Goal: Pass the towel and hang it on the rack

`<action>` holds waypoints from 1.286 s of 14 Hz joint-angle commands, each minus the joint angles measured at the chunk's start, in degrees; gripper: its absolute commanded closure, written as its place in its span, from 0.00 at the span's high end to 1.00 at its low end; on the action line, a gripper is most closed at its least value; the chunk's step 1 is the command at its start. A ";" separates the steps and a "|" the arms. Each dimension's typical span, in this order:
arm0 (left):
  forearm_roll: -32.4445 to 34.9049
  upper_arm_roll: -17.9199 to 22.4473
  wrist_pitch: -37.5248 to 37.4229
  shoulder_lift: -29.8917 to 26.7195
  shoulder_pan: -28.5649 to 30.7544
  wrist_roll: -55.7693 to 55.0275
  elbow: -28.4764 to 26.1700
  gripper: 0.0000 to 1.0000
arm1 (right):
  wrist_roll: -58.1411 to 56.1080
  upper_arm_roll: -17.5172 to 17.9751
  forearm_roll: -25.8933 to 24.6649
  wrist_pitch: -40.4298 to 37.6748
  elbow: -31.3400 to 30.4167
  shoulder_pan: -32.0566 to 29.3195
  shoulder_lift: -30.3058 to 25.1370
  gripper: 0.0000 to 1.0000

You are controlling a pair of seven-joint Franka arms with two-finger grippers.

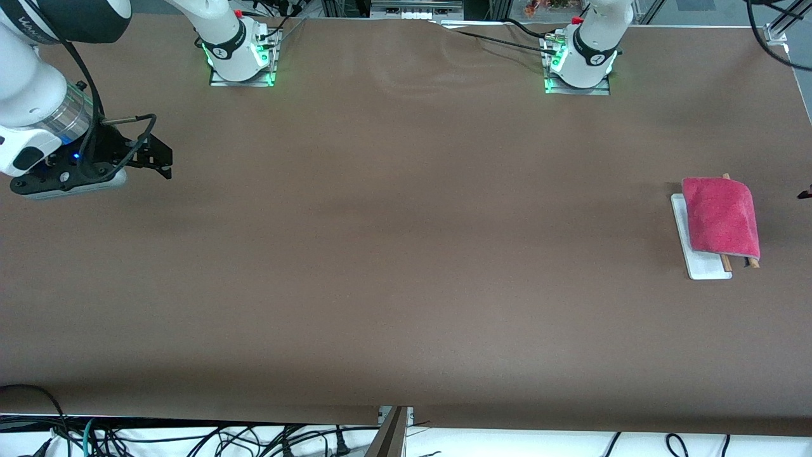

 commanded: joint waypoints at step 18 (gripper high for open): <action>0.24 -20.76 -9.36 -24.63 -14.80 -64.92 -16.31 1.00 | 0.28 -1.34 1.02 -3.16 0.91 -0.42 0.83 1.00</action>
